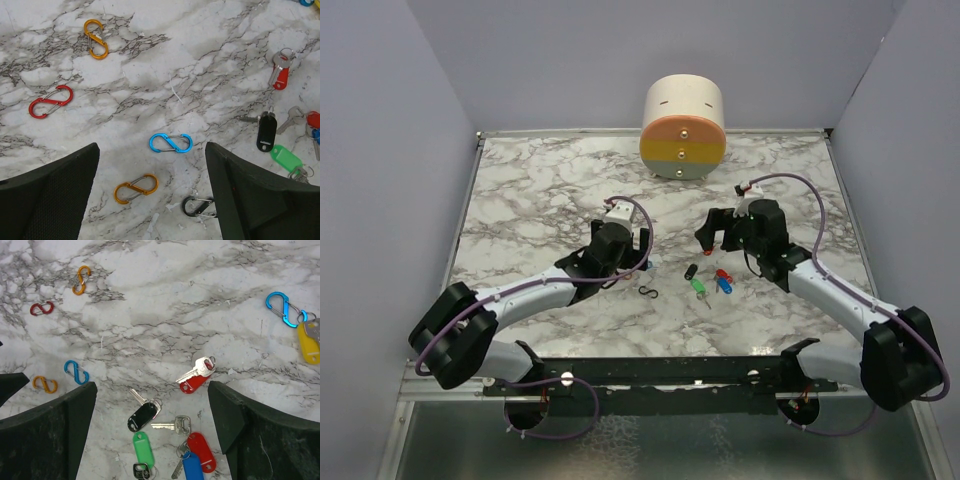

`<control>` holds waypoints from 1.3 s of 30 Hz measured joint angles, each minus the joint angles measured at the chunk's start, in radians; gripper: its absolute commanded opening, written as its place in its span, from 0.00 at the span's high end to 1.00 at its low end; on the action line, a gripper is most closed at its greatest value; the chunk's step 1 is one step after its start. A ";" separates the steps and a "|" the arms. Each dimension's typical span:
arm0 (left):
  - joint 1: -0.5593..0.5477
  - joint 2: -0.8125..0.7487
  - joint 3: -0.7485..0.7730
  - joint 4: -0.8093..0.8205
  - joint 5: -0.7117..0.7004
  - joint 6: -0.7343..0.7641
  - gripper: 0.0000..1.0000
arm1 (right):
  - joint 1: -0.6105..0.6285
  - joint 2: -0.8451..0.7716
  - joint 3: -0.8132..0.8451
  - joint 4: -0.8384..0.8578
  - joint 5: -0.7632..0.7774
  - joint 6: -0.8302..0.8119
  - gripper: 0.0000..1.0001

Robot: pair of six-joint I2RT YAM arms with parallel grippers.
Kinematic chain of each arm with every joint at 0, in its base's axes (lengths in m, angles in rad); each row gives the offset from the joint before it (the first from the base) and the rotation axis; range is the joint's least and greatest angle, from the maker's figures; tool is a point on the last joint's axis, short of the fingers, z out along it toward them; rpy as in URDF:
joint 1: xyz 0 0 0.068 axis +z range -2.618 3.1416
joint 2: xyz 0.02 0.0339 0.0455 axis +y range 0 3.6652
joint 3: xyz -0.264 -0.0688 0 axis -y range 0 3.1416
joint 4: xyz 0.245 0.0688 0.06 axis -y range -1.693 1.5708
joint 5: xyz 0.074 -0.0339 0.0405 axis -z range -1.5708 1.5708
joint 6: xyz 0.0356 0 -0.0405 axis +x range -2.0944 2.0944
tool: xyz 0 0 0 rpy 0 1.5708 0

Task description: Put the keys on the keyring

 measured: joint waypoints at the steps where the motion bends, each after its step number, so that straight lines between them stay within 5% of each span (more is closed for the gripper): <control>1: 0.000 0.000 -0.006 -0.001 0.003 0.000 0.12 | 0.000 0.004 0.000 -0.010 0.010 0.007 0.06; 22: 0.000 -0.113 -0.161 -0.020 0.043 -0.030 0.24 | 0.000 0.111 0.043 -0.082 0.091 0.069 0.14; 39: 0.000 -0.105 -0.209 0.006 0.270 -0.082 0.23 | 0.000 0.130 0.047 -0.082 0.086 0.069 0.14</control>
